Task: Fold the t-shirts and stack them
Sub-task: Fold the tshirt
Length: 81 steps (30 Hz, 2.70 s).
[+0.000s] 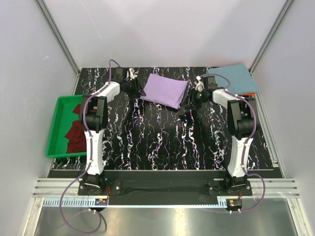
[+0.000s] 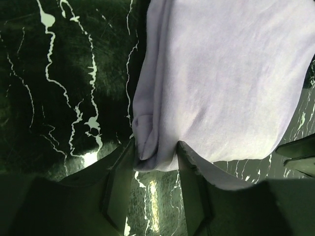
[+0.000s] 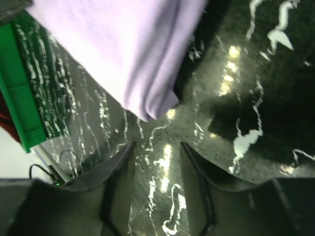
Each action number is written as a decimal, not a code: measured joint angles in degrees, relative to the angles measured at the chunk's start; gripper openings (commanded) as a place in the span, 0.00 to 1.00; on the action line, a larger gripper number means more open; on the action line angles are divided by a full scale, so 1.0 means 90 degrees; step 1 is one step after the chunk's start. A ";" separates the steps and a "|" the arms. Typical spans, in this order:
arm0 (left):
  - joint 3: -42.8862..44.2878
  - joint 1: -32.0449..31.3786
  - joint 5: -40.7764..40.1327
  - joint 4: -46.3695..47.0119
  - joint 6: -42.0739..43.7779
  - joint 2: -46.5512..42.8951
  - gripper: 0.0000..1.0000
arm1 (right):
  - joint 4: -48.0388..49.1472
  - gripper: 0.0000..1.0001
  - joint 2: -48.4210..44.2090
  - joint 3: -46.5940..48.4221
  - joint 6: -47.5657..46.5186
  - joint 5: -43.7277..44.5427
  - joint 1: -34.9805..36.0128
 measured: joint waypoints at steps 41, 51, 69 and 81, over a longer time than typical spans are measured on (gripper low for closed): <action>0.0262 0.0051 0.0345 -0.0508 -0.0279 0.0308 0.00 | 0.0420 0.40 0.0391 -0.0158 -0.0066 -0.0408 0.0138; -0.2159 -0.0340 0.0165 -0.0551 -0.0901 -0.1331 0.45 | -0.0019 0.34 -0.0583 -0.0415 0.0316 -0.0350 0.0092; -0.1576 -0.0799 -0.0117 0.0347 -0.1656 -0.1649 0.44 | 0.0005 0.38 0.1547 0.2191 0.0512 -0.1931 0.0138; -0.1787 -0.0644 -0.0236 0.0180 -0.1724 -0.1061 0.45 | -0.0299 0.43 0.1887 0.2045 0.0274 -0.2234 -0.0265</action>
